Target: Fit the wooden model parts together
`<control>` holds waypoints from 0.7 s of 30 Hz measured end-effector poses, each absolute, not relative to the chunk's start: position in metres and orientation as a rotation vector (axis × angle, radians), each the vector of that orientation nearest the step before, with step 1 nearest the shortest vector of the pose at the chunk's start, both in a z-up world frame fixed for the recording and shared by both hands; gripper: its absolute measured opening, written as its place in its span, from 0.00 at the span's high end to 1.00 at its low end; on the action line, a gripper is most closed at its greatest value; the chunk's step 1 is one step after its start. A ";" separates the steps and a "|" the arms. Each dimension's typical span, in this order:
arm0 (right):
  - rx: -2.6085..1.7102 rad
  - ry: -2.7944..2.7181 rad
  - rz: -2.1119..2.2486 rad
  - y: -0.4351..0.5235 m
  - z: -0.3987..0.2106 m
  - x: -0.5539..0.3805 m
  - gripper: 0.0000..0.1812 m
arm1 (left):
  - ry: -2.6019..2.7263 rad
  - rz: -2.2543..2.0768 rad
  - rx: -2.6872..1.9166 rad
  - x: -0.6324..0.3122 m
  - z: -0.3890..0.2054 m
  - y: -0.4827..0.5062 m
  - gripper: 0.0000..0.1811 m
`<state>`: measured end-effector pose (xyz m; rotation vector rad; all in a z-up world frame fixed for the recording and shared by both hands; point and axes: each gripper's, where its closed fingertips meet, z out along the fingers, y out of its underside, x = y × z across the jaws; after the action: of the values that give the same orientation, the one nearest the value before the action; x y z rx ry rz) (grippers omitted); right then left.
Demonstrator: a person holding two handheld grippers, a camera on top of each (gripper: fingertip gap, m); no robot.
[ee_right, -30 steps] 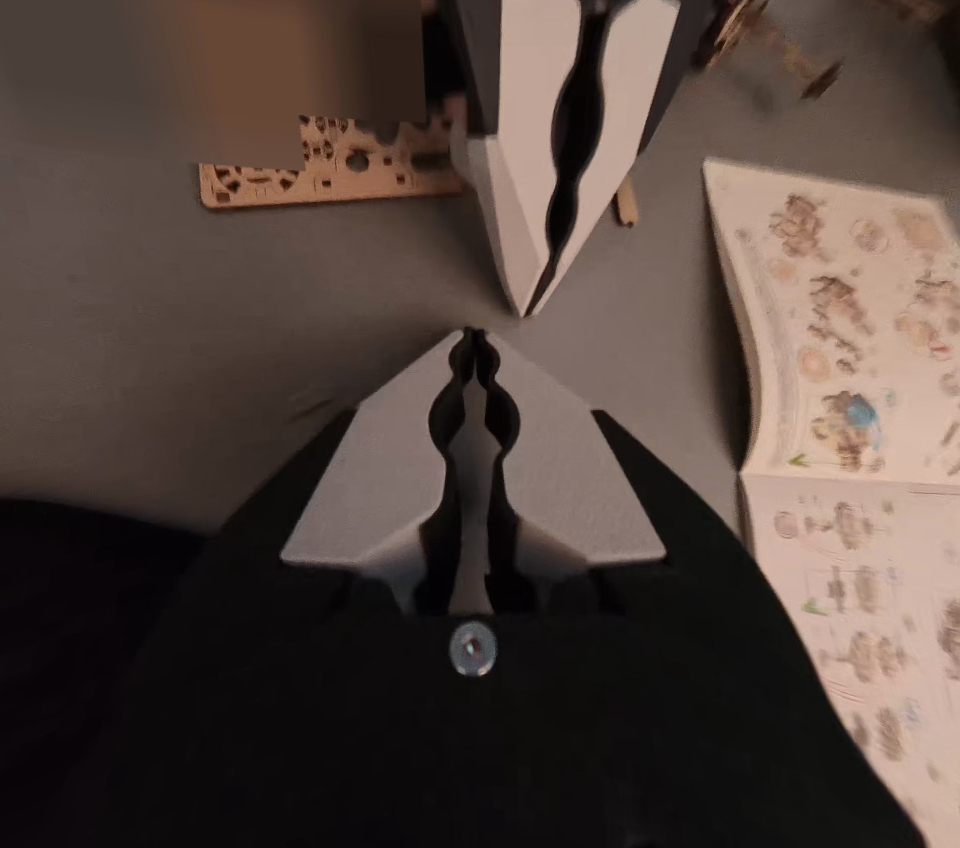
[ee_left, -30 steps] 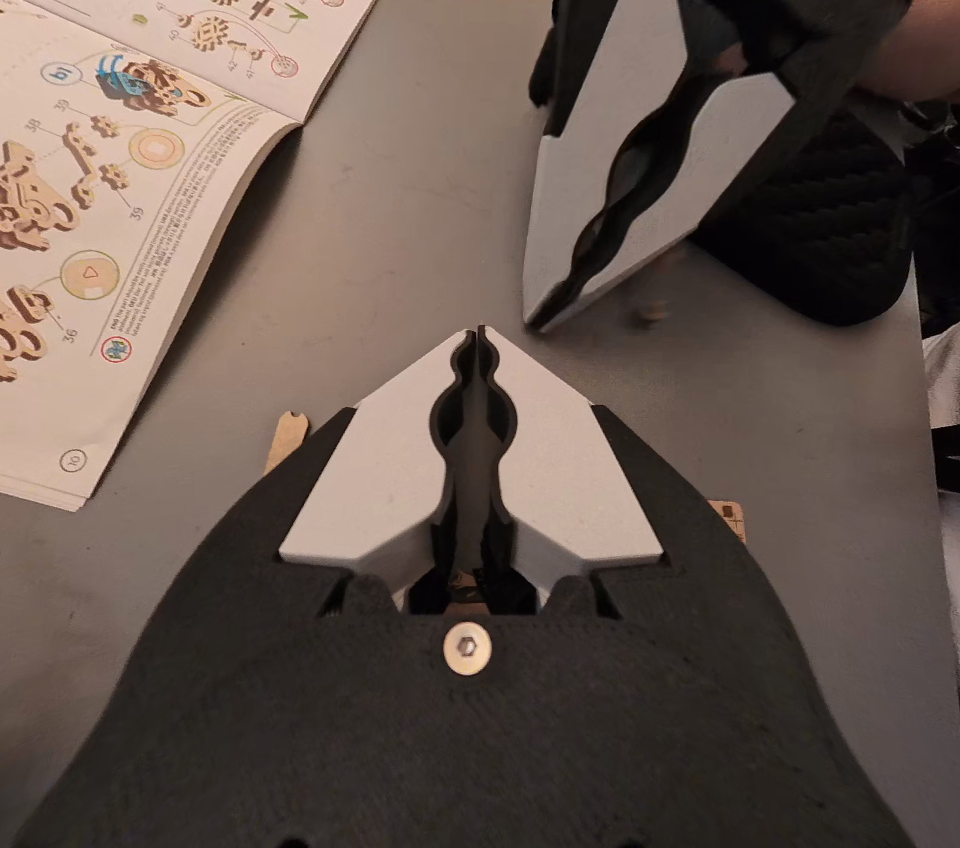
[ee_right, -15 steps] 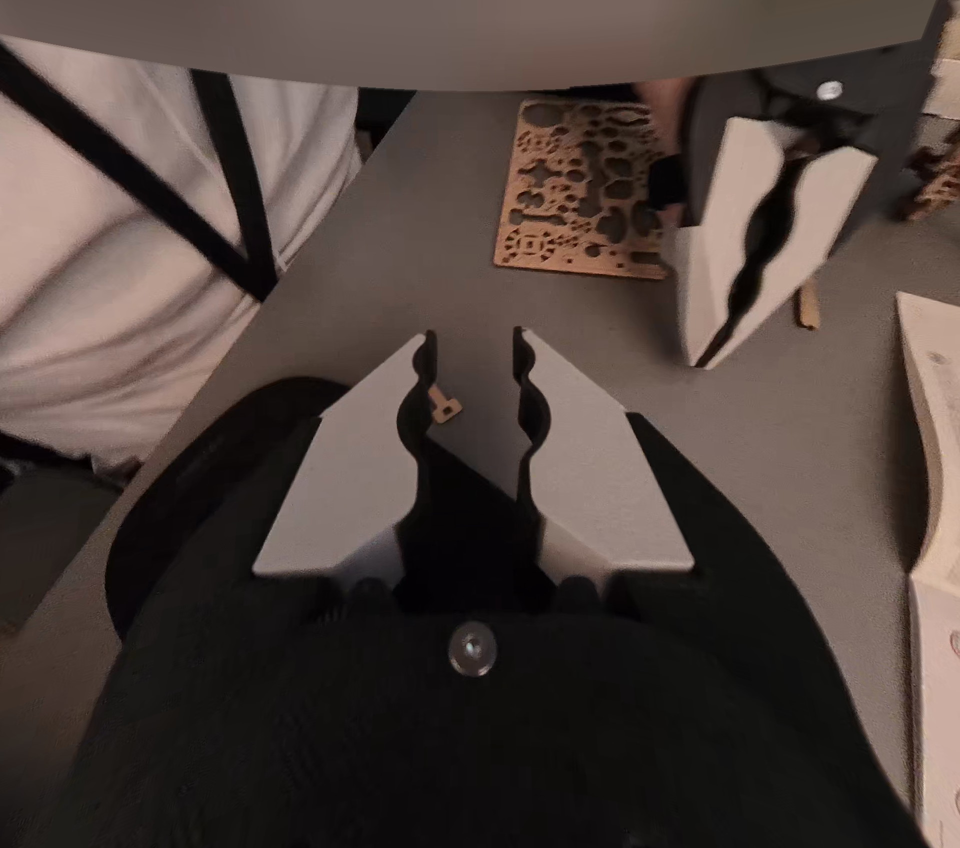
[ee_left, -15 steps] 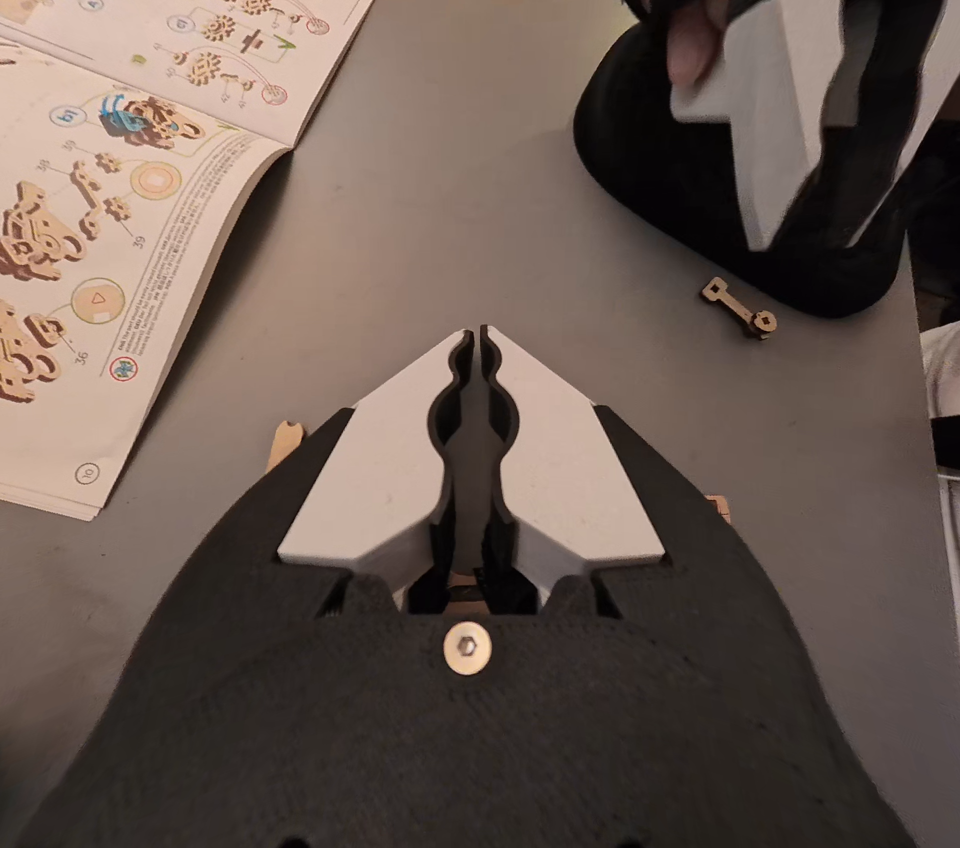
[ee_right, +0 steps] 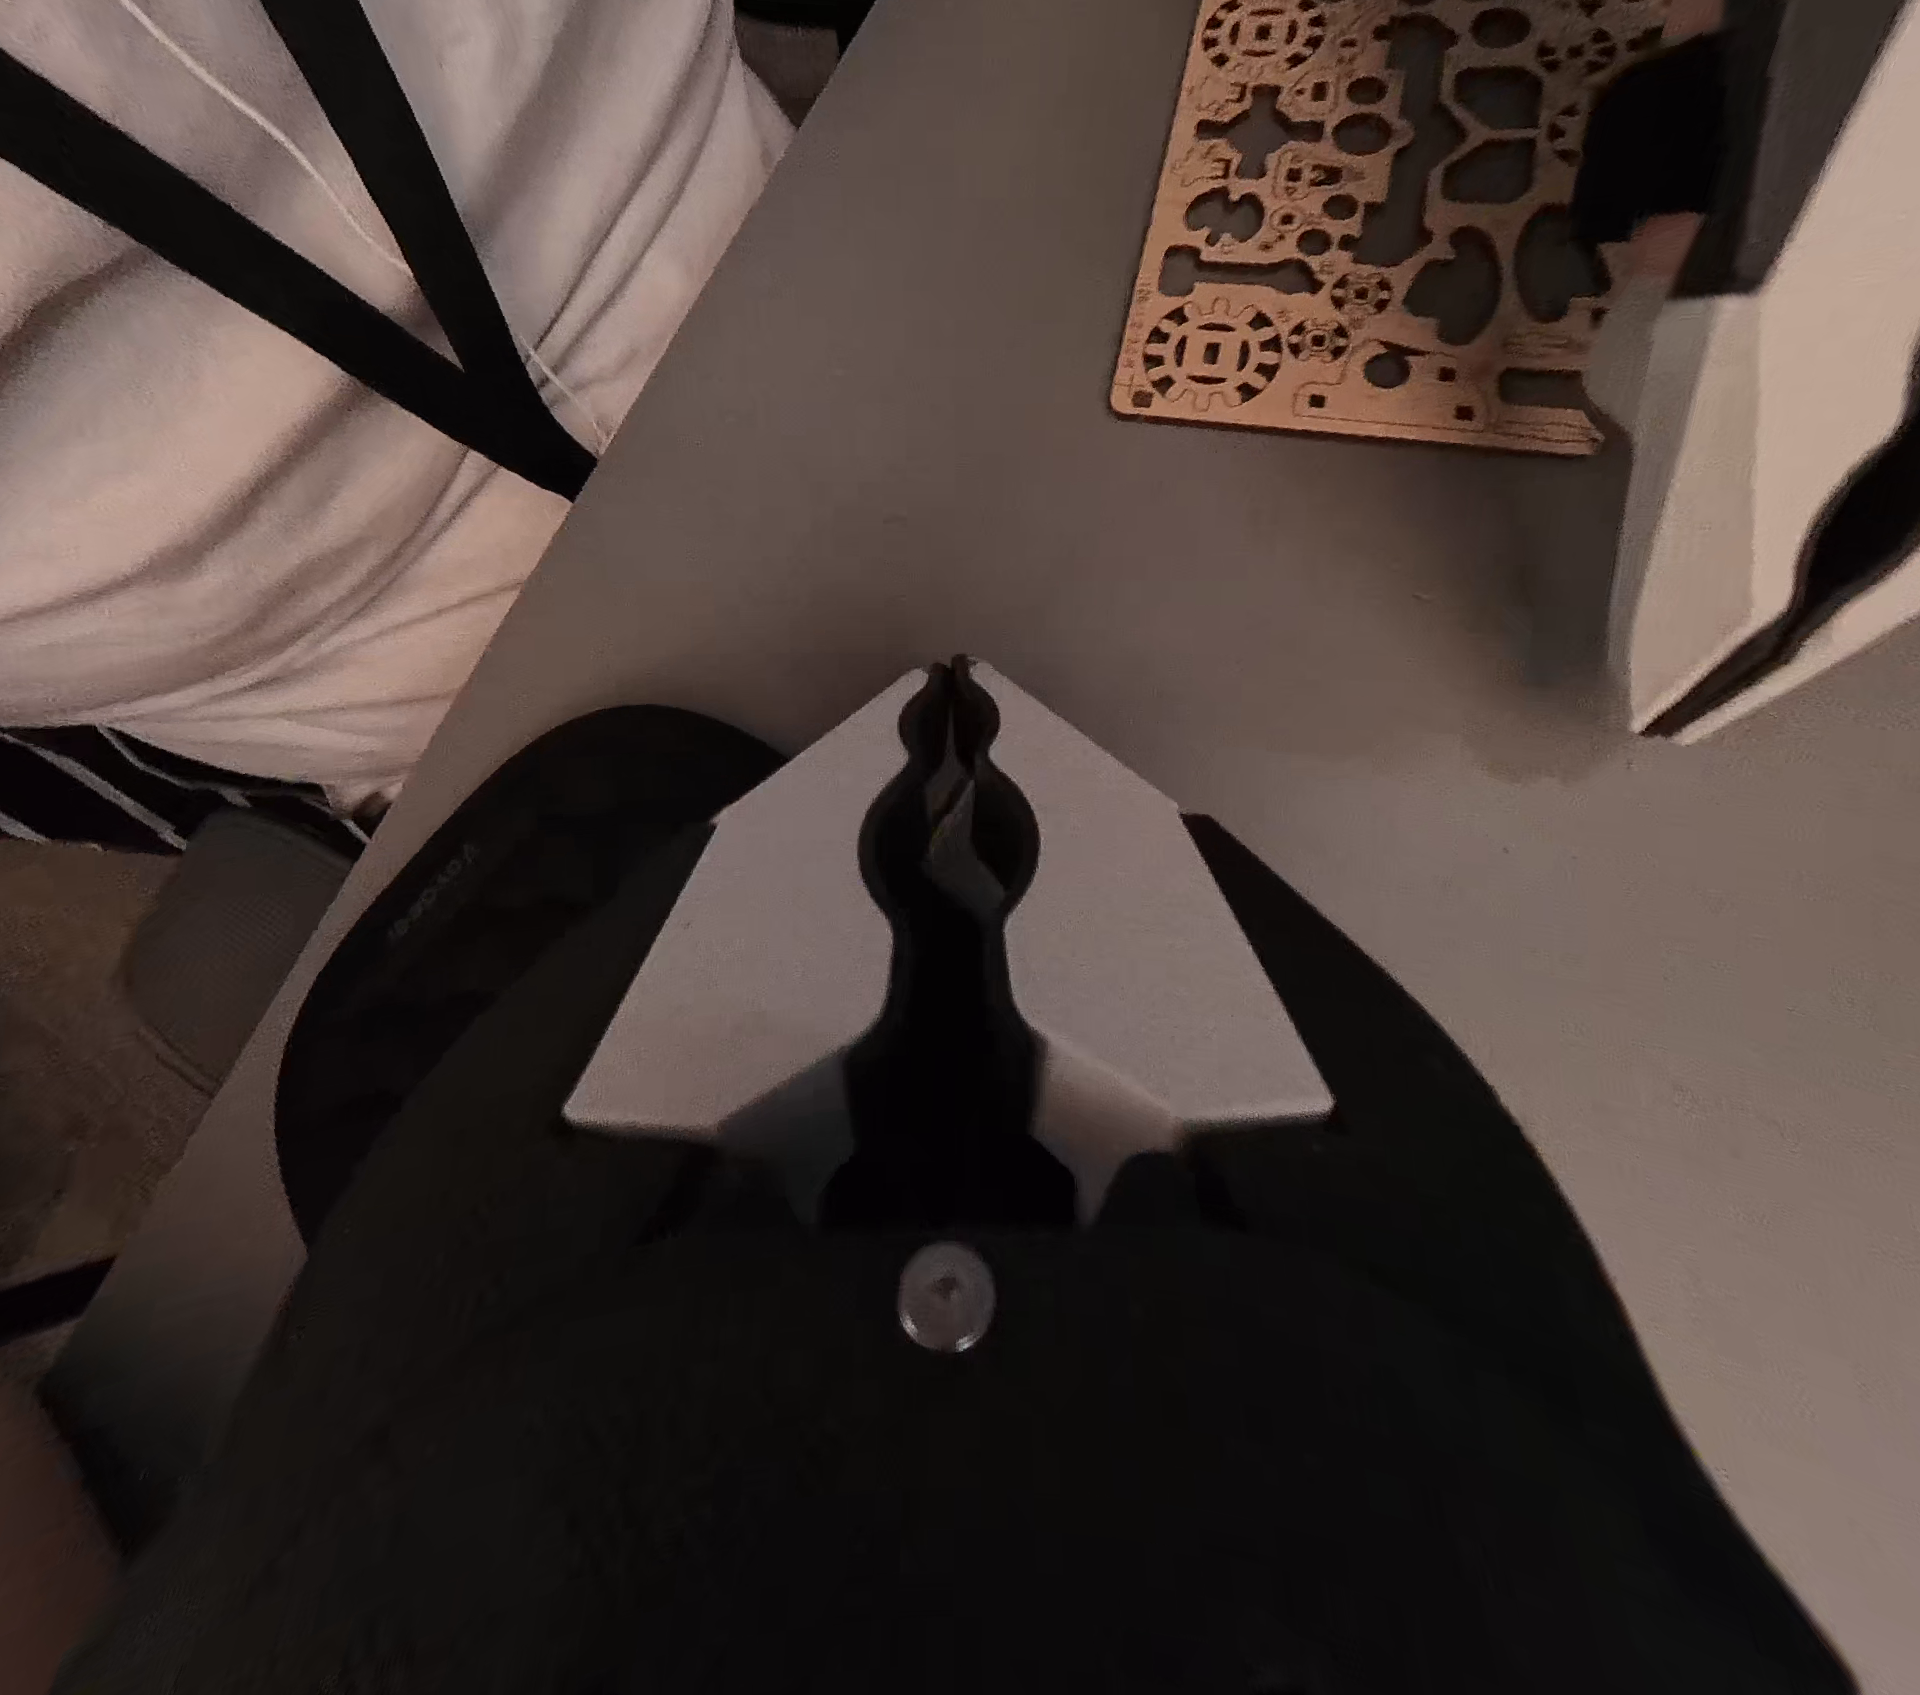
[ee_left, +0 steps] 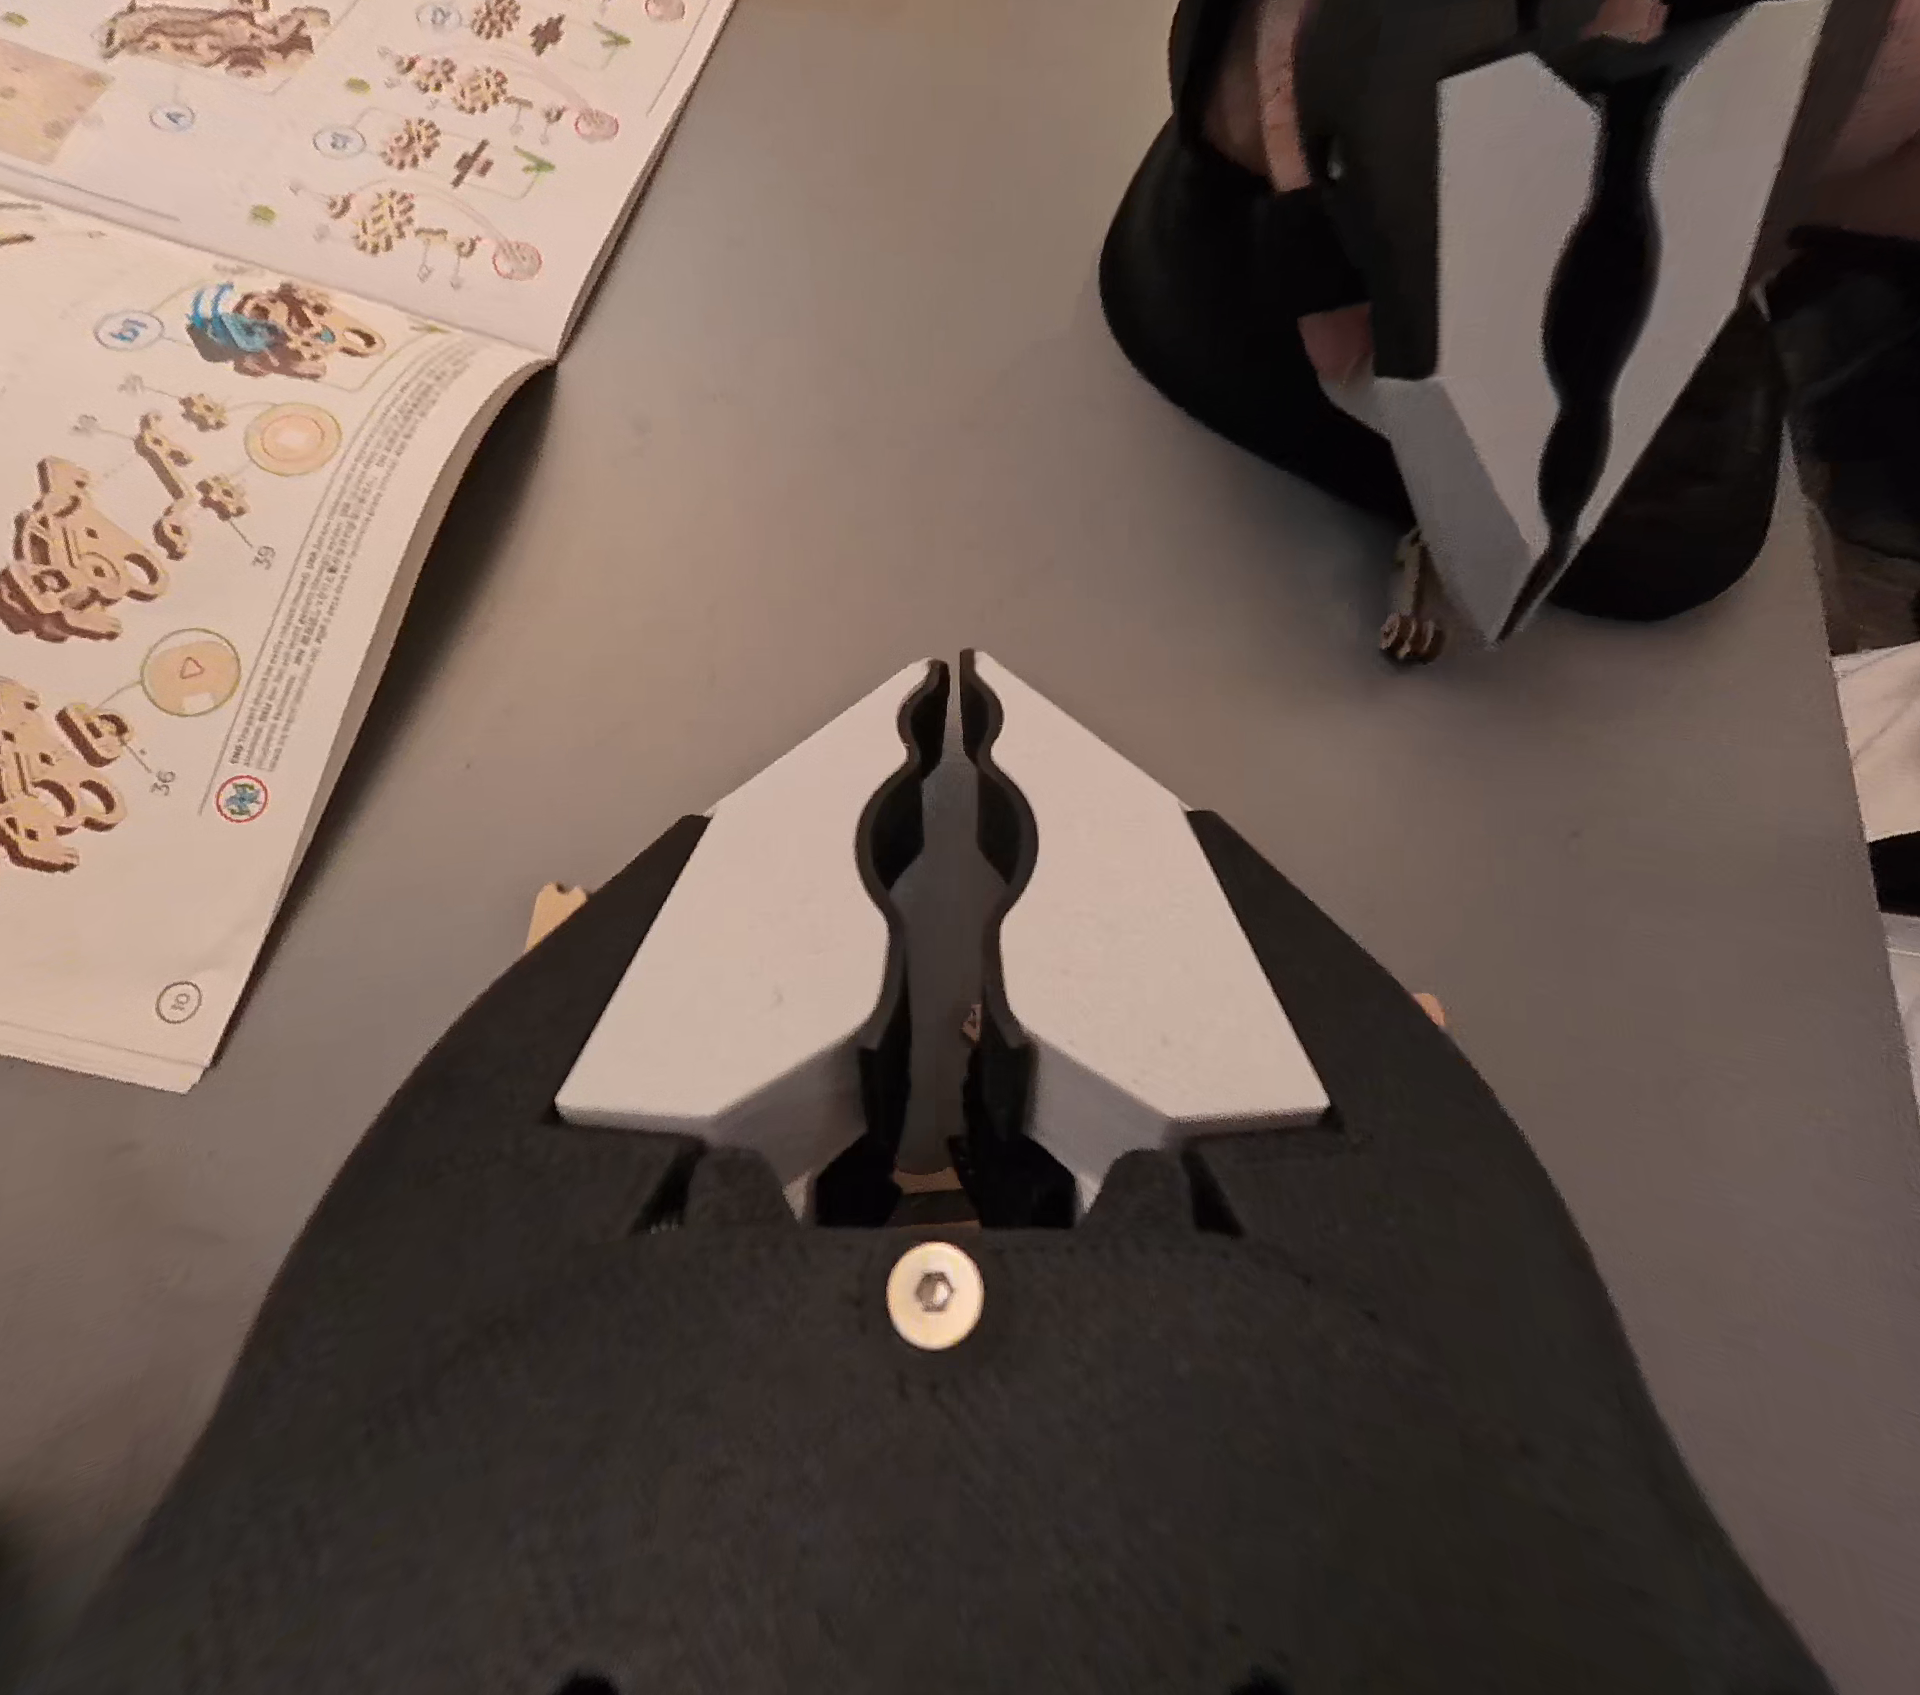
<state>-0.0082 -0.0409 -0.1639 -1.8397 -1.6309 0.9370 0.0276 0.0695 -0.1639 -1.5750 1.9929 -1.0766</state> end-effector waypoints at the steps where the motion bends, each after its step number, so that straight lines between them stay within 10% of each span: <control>1: -1.845 -1.606 0.946 -0.039 -0.162 -0.006 1.00 | 1.984 -1.081 -1.572 0.028 -0.162 0.070 1.00; 13: -2.132 -1.567 0.783 -0.035 -0.177 0.006 0.99 | 1.995 -1.046 -1.570 0.028 -0.166 0.074 1.00; 21: -1.476 -1.707 0.015 -0.001 -0.135 0.000 1.00 | 1.888 -1.117 -1.390 0.036 -0.136 0.074 1.00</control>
<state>0.0003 -0.0014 -0.1351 -1.4756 -1.7071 0.0152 0.0360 0.0740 -0.1356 -1.3897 1.8883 -1.1168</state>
